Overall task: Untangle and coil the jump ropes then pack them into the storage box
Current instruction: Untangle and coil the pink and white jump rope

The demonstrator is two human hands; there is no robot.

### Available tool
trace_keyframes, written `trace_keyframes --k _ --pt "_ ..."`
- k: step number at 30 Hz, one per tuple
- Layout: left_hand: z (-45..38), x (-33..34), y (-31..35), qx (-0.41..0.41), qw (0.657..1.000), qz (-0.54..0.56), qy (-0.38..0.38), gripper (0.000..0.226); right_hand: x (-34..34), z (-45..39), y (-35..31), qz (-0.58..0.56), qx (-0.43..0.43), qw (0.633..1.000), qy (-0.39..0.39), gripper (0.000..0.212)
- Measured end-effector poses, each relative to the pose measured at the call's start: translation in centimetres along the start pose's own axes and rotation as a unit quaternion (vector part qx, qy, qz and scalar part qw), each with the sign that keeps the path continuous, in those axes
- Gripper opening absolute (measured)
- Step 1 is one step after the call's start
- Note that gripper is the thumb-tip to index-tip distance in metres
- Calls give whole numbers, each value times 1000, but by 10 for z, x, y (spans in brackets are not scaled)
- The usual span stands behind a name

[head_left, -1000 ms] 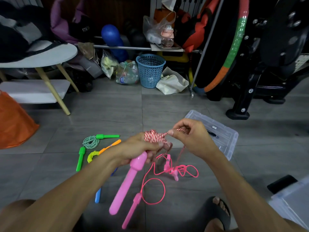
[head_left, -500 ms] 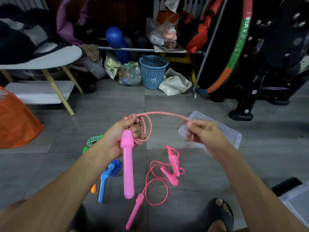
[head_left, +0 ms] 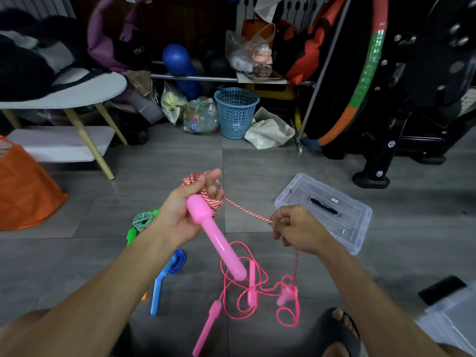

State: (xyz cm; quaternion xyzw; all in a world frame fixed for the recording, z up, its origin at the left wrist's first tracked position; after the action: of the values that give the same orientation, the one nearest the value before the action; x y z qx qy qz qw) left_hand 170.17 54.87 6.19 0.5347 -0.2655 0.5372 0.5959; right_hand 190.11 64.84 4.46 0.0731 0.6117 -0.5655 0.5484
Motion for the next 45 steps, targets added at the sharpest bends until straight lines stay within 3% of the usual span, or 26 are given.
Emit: trace_keyframes --k 2,5,9,10,13,14,15,20,22,25,28,29,31,33,39,42,45 --pt "-1 2 0 9 1000 -21 -18 34 5 4 -9 -10 -52 998 -45 24" --pt "-5 2 -4 62 989 -136 -12 17 12 10 -23 -36 -96 991 -91 19" --pt "-8 -1 -20 84 945 -317 -7 16 11 13 -29 -74 -135 982 -114 23" --pt "-9 -5 -24 80 910 -408 0 12 11 14 -31 -81 -150 978 -117 25" --pt "-7 -13 -32 32 721 -692 -22 41 6 12 -31 -104 -160 979 -76 33" --pt "-4 -12 -34 27 686 -726 -42 37 3 10 -28 -111 -147 982 -52 33" --pt "0 -8 -36 28 682 -728 -68 31 0 9 -25 -107 -136 985 -27 32" --pt "7 2 -33 -14 738 -663 -128 17 -14 -1 -5 -1 -117 992 45 31" --pt "7 -1 -29 -18 776 -621 -110 16 -21 -4 2 43 -109 990 77 25" --pt "6 -4 -25 -27 860 -505 -65 26 -28 -7 16 150 -79 976 136 21" --pt "7 -3 -21 -39 904 -423 -40 24 -29 -10 28 188 -30 963 188 21" --pt "8 -2 -19 -35 910 -413 -30 22 -29 -11 29 138 -23 972 190 20" --pt "7 -3 -16 -21 911 -411 -14 22 -32 -8 20 -110 -8 982 151 18" --pt "6 -3 -13 -18 906 -423 -9 23 -37 -6 13 -313 1 943 111 14" --pt "5 -6 -14 -31 917 -395 44 31 -36 -5 12 -309 27 946 96 11" --pt "4 -7 -12 -40 950 -305 63 23 -29 -6 11 -285 43 953 92 8" --pt "3 -6 -12 -70 976 -204 36 20 -24 -7 10 -322 59 942 71 4"
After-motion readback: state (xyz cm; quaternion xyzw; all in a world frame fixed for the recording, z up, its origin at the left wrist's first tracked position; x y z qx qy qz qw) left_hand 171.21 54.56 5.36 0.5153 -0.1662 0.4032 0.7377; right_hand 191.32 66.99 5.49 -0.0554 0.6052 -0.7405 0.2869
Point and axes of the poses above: each hand's wrist, its own z-axis away from the middle knuckle, its own x-axis out of the palm, y = z × x, the point moved 2 cm from there along -z, towards the middle knuckle, and after that the axes turned 13 degrees about z, right-handed, at the moved point
